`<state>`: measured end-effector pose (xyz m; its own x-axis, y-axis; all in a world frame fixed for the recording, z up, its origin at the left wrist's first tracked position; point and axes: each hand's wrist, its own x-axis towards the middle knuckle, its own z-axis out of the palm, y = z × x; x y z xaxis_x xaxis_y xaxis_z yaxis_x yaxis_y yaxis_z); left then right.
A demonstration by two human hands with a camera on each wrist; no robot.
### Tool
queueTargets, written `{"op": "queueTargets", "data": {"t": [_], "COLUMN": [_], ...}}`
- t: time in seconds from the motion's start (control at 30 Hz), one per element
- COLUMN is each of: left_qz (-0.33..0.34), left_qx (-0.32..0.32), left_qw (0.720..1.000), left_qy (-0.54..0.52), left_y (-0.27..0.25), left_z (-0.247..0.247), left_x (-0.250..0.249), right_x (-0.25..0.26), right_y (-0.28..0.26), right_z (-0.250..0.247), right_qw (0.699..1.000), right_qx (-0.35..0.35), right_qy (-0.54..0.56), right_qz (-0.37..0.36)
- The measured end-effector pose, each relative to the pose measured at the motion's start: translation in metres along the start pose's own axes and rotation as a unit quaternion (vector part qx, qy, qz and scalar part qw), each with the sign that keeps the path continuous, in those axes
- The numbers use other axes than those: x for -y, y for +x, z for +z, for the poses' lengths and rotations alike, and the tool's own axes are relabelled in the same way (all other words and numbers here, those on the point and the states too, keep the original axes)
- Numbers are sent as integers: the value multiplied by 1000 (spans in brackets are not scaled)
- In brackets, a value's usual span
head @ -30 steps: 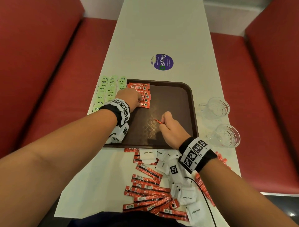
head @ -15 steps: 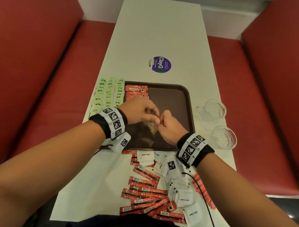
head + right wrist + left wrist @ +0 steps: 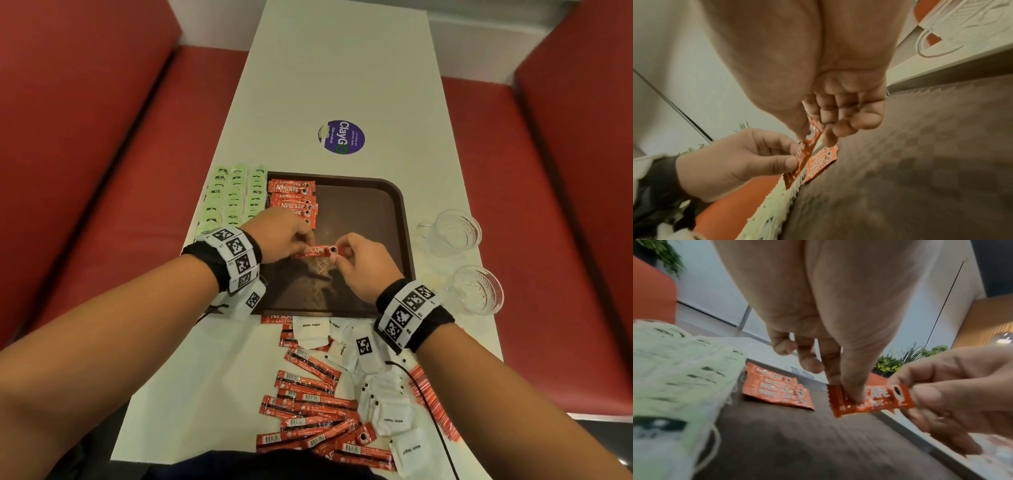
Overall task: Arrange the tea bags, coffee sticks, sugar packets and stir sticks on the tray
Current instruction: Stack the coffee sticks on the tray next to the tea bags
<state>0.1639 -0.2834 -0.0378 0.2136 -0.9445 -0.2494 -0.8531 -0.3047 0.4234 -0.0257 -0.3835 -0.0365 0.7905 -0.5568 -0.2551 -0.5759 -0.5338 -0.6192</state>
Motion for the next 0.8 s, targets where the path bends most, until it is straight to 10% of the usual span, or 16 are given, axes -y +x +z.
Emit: {"op": "queueTargets", "data": {"t": [0.27, 0.8], "left_qz": [-168, -154], "left_qx": [24, 10], "left_qw": [974, 975], "left_qy": [148, 160], "left_y": [28, 41], "left_z": [-8, 1], "left_x": [27, 20], "right_x": [-11, -18], "right_y": [-18, -22], "right_z": [3, 11], "right_qw": [955, 950], "right_qx": [228, 227], "right_qy": [-191, -215], "right_qz": [-3, -11]}}
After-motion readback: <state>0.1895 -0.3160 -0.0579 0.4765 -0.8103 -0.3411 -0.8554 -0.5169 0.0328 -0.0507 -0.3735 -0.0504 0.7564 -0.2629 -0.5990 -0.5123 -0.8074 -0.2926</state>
